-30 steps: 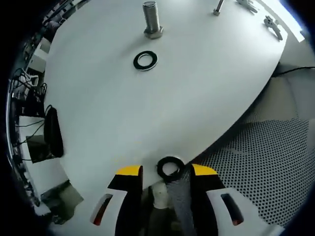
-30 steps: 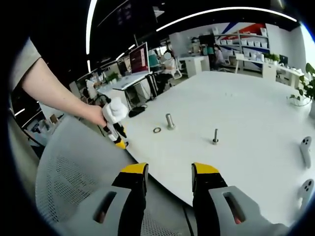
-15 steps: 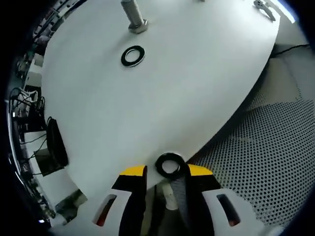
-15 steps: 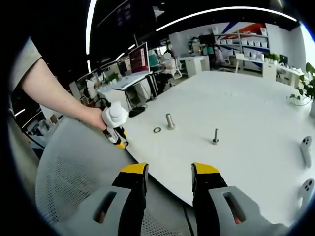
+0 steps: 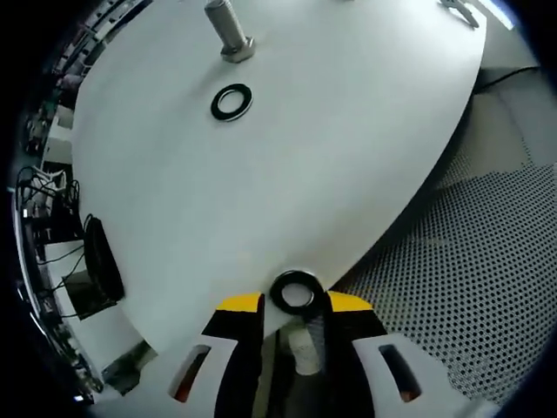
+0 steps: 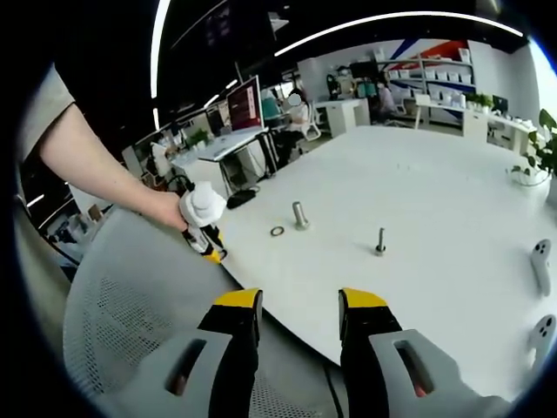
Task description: Place the washer onto the threaded stud by aligning its center hole with the stud, sliding it down to the base, and recovering from edge contact or off-axis alignment until the washer reaches the visible bottom stop.
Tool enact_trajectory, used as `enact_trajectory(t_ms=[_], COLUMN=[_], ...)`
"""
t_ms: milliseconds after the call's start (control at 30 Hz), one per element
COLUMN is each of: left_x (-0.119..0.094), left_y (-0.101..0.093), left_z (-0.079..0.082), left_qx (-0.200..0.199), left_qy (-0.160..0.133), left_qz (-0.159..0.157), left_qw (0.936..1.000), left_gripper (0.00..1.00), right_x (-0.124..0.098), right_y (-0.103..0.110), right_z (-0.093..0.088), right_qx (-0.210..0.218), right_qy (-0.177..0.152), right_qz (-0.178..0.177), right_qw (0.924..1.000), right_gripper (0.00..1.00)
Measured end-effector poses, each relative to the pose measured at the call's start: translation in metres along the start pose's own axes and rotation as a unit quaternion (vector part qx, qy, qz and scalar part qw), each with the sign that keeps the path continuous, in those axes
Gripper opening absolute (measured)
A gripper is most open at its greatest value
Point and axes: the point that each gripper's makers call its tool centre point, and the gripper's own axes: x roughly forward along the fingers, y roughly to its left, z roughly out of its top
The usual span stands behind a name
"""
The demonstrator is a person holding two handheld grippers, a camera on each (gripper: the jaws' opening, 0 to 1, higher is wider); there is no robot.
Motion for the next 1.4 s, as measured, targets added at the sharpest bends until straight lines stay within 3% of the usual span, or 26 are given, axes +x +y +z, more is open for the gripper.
enact_trajectory(t_ms=[600,700,767,900,1000,1100,1267,1400], left_x=[-0.001,-0.002,-0.003,-0.003,-0.002,-0.003,-0.003,-0.005], left_y=[-0.002,-0.001,0.001,-0.001,-0.001,0.000,-0.003,-0.005], left_z=[0.000,0.005,0.004,0.007,0.010,0.027,0.051,0.059], left_qx=[-0.045,-0.114,-0.147,-0.082,-0.084,-0.093,-0.093,-0.104], left_qy=[-0.009,-0.042,-0.042,-0.026,-0.020,-0.048,-0.060,-0.068], left_qz=[-0.028,-0.049,-0.054,-0.028,-0.026,-0.027,-0.026,-0.027], left_qw=[0.9986,0.9913,0.9868,0.9959,0.9959,0.9941,0.9935,0.9918], left_gripper=[0.22,0.21,0.21,0.21,0.21,0.21,0.21,0.23], right_x=[0.000,0.000,0.000,0.000,0.000,-0.001,-0.001,-0.001], right_y=[-0.001,-0.001,-0.001,-0.002,-0.002,-0.002,-0.003,-0.003], right_z=[-0.001,-0.001,-0.001,-0.001,0.000,-0.001,-0.001,-0.001], right_qx=[0.001,0.000,0.000,0.001,0.000,0.000,0.001,0.001], right_qy=[0.002,0.002,0.002,0.002,0.001,0.001,0.001,0.001], right_qz=[-0.001,-0.002,-0.003,-0.004,-0.005,-0.006,-0.008,-0.008], right_qw=[1.0000,1.0000,1.0000,1.0000,1.0000,1.0000,1.0000,1.0000], right_gripper=[0.37,0.37,0.37,0.37,0.37,0.37,0.37,0.37])
